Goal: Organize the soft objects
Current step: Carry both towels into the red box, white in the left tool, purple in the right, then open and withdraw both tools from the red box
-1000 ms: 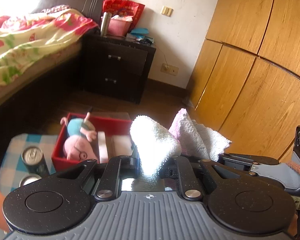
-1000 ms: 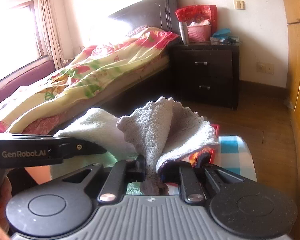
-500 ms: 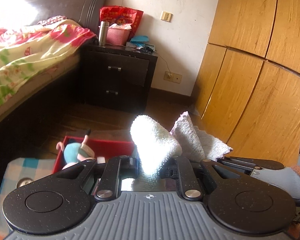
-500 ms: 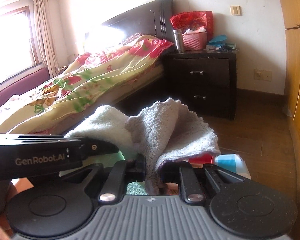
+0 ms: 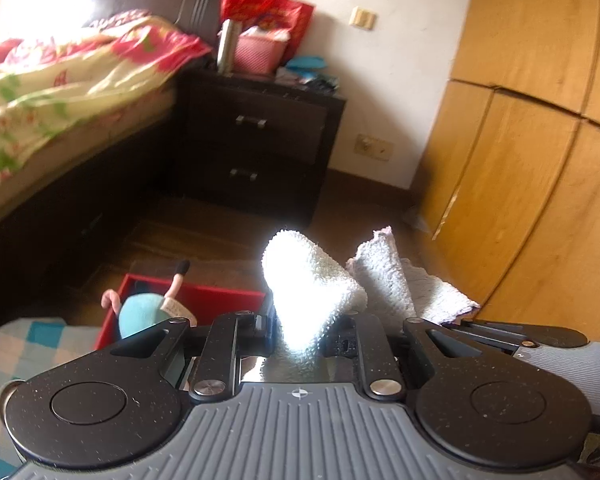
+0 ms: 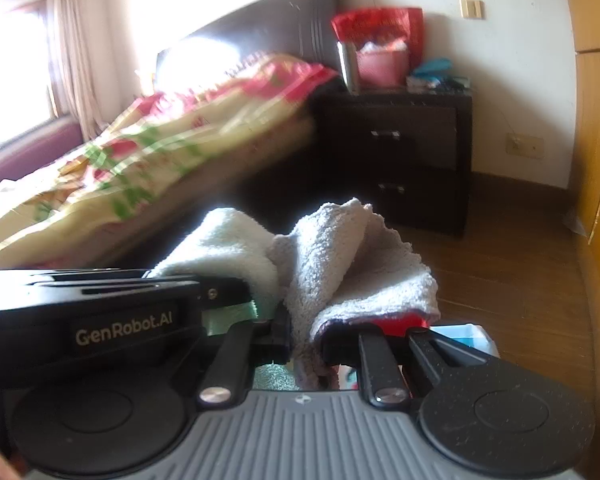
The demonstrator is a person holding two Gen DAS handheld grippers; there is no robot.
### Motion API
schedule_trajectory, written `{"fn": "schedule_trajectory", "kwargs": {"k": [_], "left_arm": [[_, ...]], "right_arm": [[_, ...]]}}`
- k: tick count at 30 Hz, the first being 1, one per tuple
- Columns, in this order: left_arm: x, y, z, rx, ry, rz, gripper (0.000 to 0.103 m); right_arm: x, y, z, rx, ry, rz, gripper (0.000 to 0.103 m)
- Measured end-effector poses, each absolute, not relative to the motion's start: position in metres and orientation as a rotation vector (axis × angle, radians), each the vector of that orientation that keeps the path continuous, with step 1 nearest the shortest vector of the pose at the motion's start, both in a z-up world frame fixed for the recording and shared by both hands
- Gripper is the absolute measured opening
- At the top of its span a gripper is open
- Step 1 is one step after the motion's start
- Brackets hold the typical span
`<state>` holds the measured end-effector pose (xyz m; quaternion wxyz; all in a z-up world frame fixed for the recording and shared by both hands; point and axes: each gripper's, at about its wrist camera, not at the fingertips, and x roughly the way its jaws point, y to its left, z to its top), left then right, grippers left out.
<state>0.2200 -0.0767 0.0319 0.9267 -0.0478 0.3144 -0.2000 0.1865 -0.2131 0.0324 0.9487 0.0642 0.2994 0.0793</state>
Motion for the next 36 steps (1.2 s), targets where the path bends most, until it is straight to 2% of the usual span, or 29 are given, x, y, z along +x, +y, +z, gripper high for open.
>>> {"fn": "schedule_trajectory", "kwargs": {"k": [7,9,11,13,14,19,36], "left_arm": [[0.258,-0.081,-0.005,-0.082,0.73,-0.332,0.024],[0.262,-0.081,-0.01,-0.073,0.744,-0.316,0.027],[0.265,-0.08,-0.013,-0.088,0.759,-0.305,0.035],[0.264,-0.078,-0.012,-0.088,0.752,-0.279,0.044],[0.263,-0.077,-0.011,-0.083,0.746,-0.275,0.047],[0.258,-0.075,-0.002,-0.07,0.734,-0.253,0.052],[0.192,-0.051,0.033,-0.056,0.702,-0.259,0.052]], "right_arm": [[0.227,-0.223,-0.007,0.147,0.709,0.127,0.001],[0.231,-0.223,-0.012,0.13,0.724,0.109,0.006],[0.233,-0.223,-0.016,0.107,0.724,0.082,0.021],[0.232,-0.225,-0.016,0.11,0.72,0.069,0.032],[0.232,-0.227,-0.016,0.115,0.717,0.07,0.034],[0.229,-0.229,-0.011,0.123,0.722,0.071,0.038],[0.159,-0.235,-0.002,0.201,0.8,0.087,0.038]]}}
